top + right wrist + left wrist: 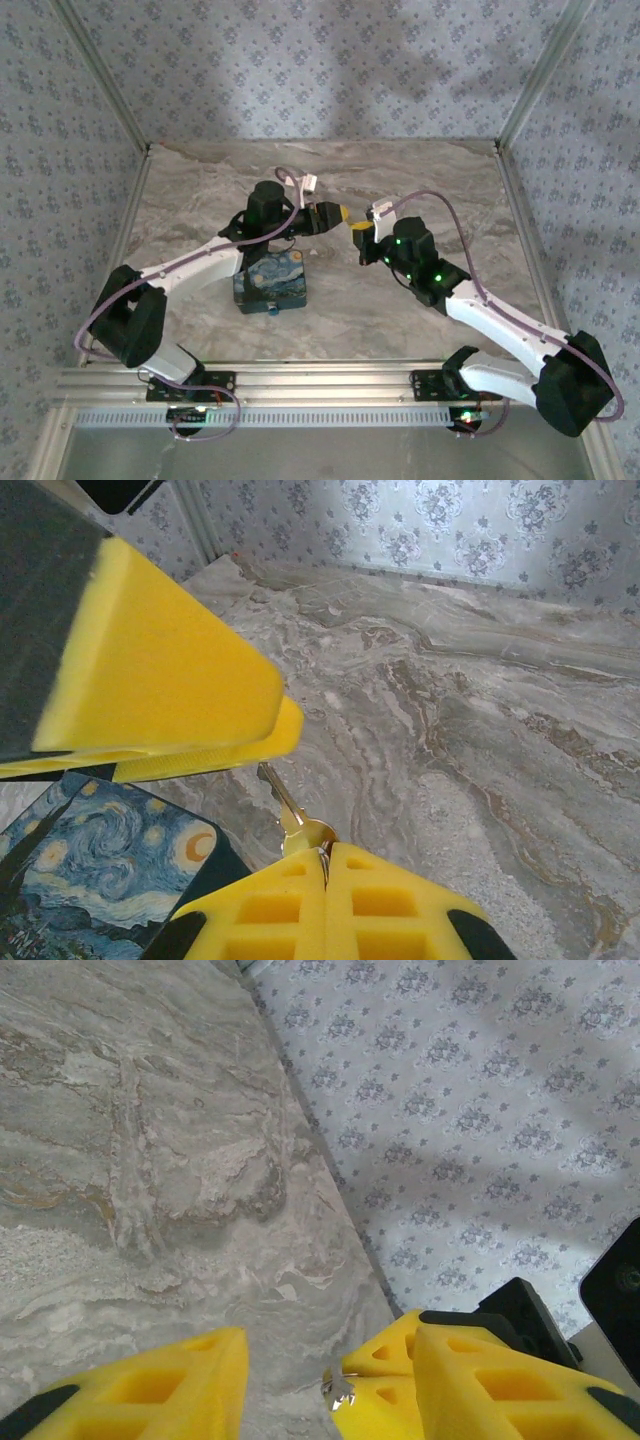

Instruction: Unlock the padlock with the key

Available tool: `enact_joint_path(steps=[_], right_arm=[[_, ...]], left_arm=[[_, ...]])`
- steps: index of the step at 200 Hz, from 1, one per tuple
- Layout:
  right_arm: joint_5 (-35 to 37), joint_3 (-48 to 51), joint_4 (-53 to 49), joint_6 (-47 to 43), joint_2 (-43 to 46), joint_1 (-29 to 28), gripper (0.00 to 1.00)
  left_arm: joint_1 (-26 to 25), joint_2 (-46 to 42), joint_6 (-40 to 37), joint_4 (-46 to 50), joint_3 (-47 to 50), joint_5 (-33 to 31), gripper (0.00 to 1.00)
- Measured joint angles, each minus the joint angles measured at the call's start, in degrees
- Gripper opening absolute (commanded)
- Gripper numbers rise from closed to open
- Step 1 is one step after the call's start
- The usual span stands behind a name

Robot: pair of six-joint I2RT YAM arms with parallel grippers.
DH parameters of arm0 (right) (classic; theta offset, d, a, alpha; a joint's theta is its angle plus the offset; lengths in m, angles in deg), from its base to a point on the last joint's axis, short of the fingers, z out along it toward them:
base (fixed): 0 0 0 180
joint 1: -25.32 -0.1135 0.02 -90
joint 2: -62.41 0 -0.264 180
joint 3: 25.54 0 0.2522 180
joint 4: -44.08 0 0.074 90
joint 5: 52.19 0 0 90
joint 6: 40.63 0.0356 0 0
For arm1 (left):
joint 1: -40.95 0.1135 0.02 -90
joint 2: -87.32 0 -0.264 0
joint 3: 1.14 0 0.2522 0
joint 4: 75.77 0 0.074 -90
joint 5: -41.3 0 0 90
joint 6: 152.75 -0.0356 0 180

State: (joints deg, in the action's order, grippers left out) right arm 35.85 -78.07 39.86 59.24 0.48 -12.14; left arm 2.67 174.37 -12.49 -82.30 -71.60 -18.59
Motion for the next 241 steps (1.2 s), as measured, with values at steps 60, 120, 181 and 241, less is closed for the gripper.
enact_joint_path(steps=[60,120,181,241], right_arm=[[-0.42,-0.07,1.07,1.03,-1.25,-0.52,0.0],[-0.44,-0.35,1.4,1.49,-1.99,-0.7,0.0],[-0.66,-0.79,0.96,2.67,-2.14,-0.66,0.12],[-11.43,0.17,0.42,5.07,-0.17,6.38,0.46]], left_arm=[[-0.15,0.94,-0.15,-0.09,-0.79,0.59,0.25],[-0.46,0.94,-0.26,-0.07,-0.92,0.33,0.1],[-0.46,0.92,-1.22,0.13,-0.92,-0.17,0.0],[-0.46,-1.68,-7.02,5.7,-0.92,-1.84,0.0]])
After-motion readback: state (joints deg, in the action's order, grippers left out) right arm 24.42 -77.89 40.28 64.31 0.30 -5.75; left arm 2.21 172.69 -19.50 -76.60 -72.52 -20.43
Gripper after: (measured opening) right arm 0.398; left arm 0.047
